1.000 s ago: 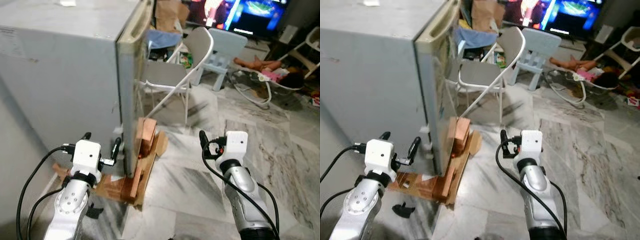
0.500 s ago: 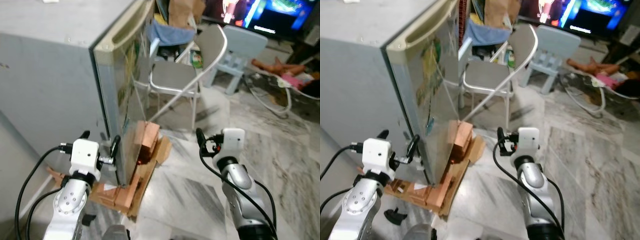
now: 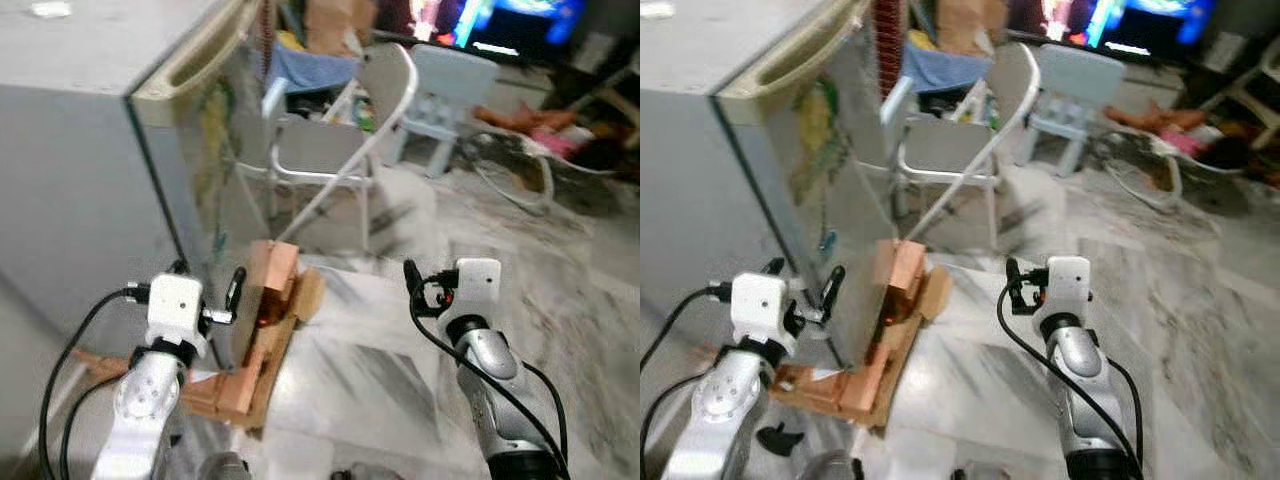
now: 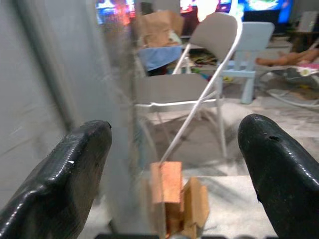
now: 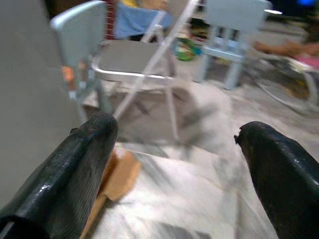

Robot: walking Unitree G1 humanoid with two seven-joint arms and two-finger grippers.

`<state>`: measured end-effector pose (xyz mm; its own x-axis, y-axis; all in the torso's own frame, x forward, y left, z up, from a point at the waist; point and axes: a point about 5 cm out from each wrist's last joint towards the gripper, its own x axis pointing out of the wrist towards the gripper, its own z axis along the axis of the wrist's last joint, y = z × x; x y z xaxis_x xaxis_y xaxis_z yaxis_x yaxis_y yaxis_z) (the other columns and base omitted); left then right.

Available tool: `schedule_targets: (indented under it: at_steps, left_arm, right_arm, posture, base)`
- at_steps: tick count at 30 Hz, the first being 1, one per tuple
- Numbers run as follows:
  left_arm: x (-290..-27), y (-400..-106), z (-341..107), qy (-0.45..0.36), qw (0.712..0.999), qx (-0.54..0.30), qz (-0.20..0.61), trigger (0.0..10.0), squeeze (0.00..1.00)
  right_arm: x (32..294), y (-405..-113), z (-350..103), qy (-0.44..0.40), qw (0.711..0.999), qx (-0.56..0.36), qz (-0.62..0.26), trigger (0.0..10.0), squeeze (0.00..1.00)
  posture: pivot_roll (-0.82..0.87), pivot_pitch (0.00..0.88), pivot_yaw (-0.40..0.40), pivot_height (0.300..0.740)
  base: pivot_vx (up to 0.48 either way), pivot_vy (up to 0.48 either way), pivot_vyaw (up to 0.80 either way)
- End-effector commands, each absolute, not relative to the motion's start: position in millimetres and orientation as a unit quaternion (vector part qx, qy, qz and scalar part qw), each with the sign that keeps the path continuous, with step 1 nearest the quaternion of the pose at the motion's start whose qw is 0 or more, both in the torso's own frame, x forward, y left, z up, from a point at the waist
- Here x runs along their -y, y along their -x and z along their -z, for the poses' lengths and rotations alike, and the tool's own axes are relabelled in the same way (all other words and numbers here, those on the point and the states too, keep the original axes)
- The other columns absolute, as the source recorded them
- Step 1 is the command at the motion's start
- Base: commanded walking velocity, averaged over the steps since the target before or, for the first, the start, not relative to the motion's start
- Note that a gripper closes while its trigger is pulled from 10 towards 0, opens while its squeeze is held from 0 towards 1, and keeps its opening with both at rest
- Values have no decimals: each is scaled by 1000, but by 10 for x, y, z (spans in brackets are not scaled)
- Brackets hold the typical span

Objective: Restocking fridge

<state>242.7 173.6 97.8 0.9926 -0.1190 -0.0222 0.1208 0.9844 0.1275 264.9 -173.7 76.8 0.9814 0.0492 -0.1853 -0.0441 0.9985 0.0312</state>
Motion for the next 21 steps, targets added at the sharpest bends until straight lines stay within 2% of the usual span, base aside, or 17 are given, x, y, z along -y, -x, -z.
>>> schedule_targets:
  at_steps: [1, 6, 12, 18, 21]
  left_arm:
    - [-1756, -2496, -973, -62, 996, -12, 57, 10000, 0]
    - [-1930, -2705, -1063, -70, 998, 3, 4, 10000, 0]
    - [-2060, -2744, -1101, -69, 997, 11, -30, 10000, 0]
    - [-2036, -2670, -1010, -62, 998, -3, -28, 10000, 0]
    - [-1957, -2746, -1051, -56, 998, 7, -4, 10000, 0]
  right_arm:
    - [1747, -2618, -827, -13, 995, -95, -34, 10000, 0]
    - [1779, -2416, -763, 1, 988, -138, -63, 10000, 0]
    - [1911, -2261, -690, 11, 983, -174, -63, 10000, 0]
    - [1882, -2187, -652, 11, 976, -199, -81, 10000, 0]
    - [1882, -2171, -669, 11, 976, -202, -84, 10000, 0]
  posture:
    - [122, 37, -103, 740]
    - [99, 44, -100, 740]
    - [84, 51, -93, 740]
    - [89, 64, -102, 740]
    - [87, 68, -107, 740]
  base:
    - [0, 0, 0]
    - [0, 0, 0]
    - [0, 0, 0]
    - [0, 0, 0]
    - [0, 0, 0]
